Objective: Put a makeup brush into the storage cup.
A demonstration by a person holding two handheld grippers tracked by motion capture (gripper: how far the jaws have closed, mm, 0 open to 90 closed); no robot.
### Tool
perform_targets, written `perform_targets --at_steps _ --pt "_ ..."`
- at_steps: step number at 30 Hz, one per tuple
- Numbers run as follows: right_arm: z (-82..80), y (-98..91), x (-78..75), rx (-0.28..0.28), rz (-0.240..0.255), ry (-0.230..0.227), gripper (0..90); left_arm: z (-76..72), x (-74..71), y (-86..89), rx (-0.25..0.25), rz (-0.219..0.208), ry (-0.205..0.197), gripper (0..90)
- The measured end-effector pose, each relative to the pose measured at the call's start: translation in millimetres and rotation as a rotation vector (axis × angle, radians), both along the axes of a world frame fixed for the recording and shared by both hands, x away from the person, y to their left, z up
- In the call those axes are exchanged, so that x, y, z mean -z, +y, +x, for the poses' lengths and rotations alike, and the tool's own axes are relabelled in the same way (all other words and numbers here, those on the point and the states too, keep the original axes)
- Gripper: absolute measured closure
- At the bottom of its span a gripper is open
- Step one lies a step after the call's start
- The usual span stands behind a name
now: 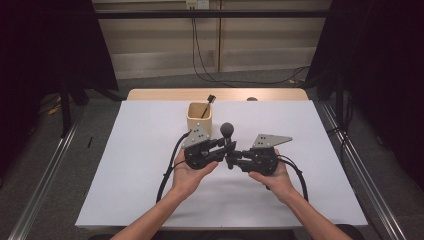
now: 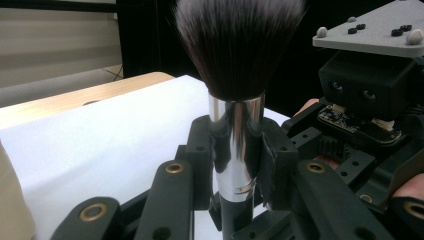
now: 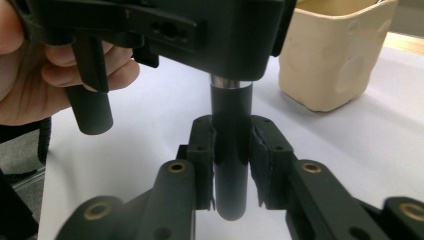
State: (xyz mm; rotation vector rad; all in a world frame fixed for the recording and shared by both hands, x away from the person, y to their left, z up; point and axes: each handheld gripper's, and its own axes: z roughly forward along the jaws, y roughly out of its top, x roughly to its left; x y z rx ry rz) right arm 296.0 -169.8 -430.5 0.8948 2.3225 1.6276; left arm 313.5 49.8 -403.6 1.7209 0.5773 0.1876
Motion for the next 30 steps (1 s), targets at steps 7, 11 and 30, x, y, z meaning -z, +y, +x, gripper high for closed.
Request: perform_targets --at_steps 7,11,30 --pt "0.1 -0.8 -1.7 0.0 0.012 -0.003 66.4 1.7 -0.9 1.7 0.001 -0.001 0.003 71.1" --pt "0.4 -1.0 -1.5 0.001 0.017 0.003 58.0 3.2 -0.5 2.4 0.001 0.0 0.008 71.1" --pt "6.0 -8.9 -1.2 0.054 0.023 0.046 16.7 8.5 0.0 9.1 -0.03 0.008 0.018 71.0"
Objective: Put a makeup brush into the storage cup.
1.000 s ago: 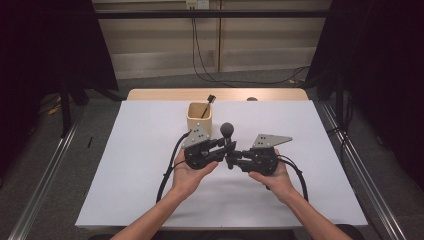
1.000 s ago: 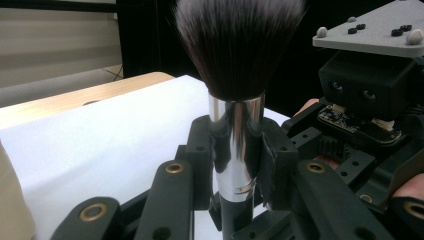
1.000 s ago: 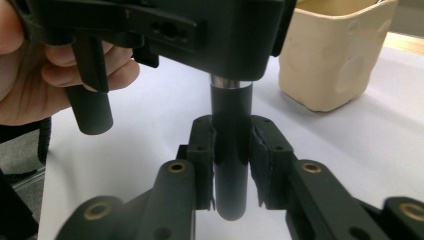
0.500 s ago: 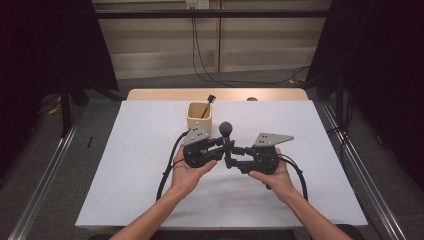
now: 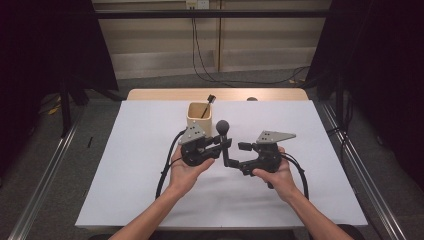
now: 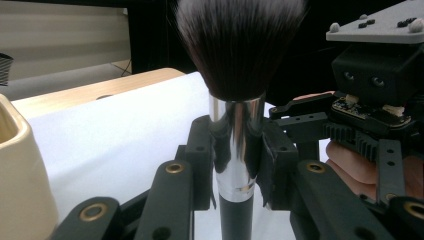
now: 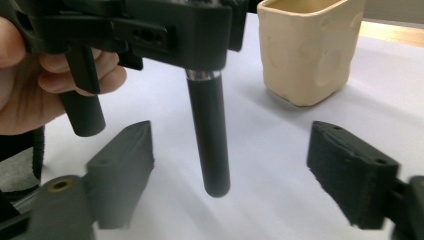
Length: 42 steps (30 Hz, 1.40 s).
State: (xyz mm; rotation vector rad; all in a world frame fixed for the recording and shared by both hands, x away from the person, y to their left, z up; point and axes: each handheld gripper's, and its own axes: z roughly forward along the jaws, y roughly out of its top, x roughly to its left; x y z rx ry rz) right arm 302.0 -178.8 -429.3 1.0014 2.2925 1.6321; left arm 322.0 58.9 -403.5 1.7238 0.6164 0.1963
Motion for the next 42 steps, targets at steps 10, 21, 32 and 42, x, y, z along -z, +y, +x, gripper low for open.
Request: perform_targets --at_steps 10,21,32,42 --pt "1.2 -7.3 -1.8 0.061 -0.018 -0.008 7.5 3.0 -2.2 7.3 -0.011 -0.005 0.008 71.1" --pt "-0.9 -17.4 -2.5 0.128 -0.045 -0.034 1.8 3.8 -4.5 15.2 -0.024 0.005 0.015 71.1" --pt "-15.6 -35.1 -0.8 0.208 -0.041 -0.126 3.6 5.1 -8.1 25.8 -0.041 0.006 0.016 71.1" --pt "-28.4 -61.1 2.5 0.295 -0.02 -0.148 3.6 6.7 -9.6 35.2 -0.054 0.007 0.019 71.1"
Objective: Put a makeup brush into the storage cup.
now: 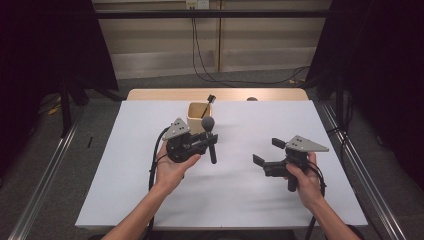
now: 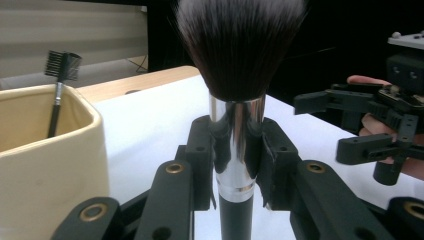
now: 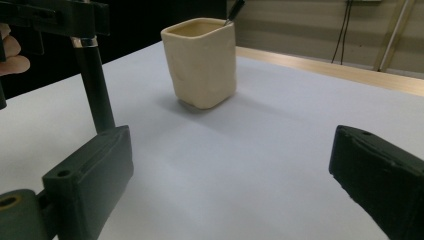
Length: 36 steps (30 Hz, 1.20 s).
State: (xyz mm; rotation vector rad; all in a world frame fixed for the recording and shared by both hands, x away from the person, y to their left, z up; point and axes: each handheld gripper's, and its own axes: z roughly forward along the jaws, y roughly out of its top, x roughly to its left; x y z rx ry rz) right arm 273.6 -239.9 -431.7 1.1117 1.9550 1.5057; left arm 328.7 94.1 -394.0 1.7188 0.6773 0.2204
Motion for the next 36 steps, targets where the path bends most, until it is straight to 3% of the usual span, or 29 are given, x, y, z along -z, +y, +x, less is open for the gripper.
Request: perform_targets --at_steps 5,9,15,18,21,26,31,36 --pt "-10.1 -13.0 3.0 0.056 0.018 -0.015 0.9 2.0 -2.1 8.4 -0.023 0.001 -0.002 71.0" --pt "-19.2 -21.6 9.5 0.091 -0.002 -0.035 0.6 3.0 -2.7 13.7 -0.025 0.009 -0.002 71.1" --pt "-30.1 -35.3 15.0 0.111 -0.009 -0.038 0.4 4.8 -5.3 24.9 -0.05 0.01 -0.006 71.1" --pt "-35.6 -41.8 16.4 0.153 -0.001 -0.029 0.0 7.1 -9.8 31.3 -0.063 0.014 -0.016 71.0" --pt "-39.6 -44.8 15.5 0.194 -0.011 -0.059 0.0 10.0 -15.9 36.4 -0.07 0.018 -0.027 71.0" --pt "-45.1 -46.0 18.2 0.198 -0.022 -0.077 0.0 15.1 -22.6 42.3 -0.077 0.017 -0.031 71.1" --pt "-48.9 -47.2 19.1 0.21 -0.03 -0.134 0.0 15.4 -33.8 50.1 -0.058 -0.021 -0.031 71.0" --pt "-51.8 -47.3 19.7 0.189 -0.028 -0.135 0.0 18.9 -42.8 56.8 -0.079 -0.016 -0.049 71.0"
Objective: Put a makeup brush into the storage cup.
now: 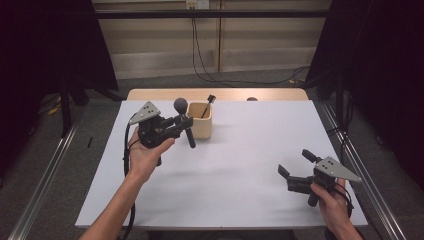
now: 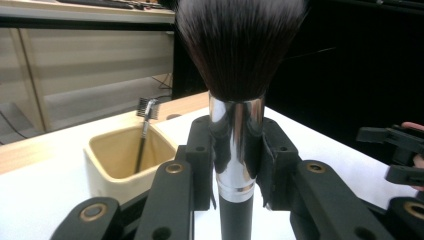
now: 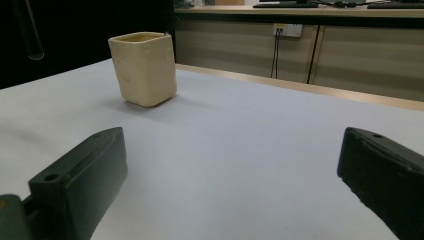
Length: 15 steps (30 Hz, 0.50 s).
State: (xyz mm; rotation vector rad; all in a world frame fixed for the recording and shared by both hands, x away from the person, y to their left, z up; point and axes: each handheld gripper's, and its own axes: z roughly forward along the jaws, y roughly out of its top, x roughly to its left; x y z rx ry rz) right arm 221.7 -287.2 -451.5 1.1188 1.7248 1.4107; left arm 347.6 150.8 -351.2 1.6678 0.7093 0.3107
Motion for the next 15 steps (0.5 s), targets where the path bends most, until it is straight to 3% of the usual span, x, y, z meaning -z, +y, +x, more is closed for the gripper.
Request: perform_targets --at_steps 15 --pt "1.3 -4.4 0.6 -0.011 -0.003 0.006 0.0 25.3 -11.5 2.7 -0.042 0.016 0.002 71.0"
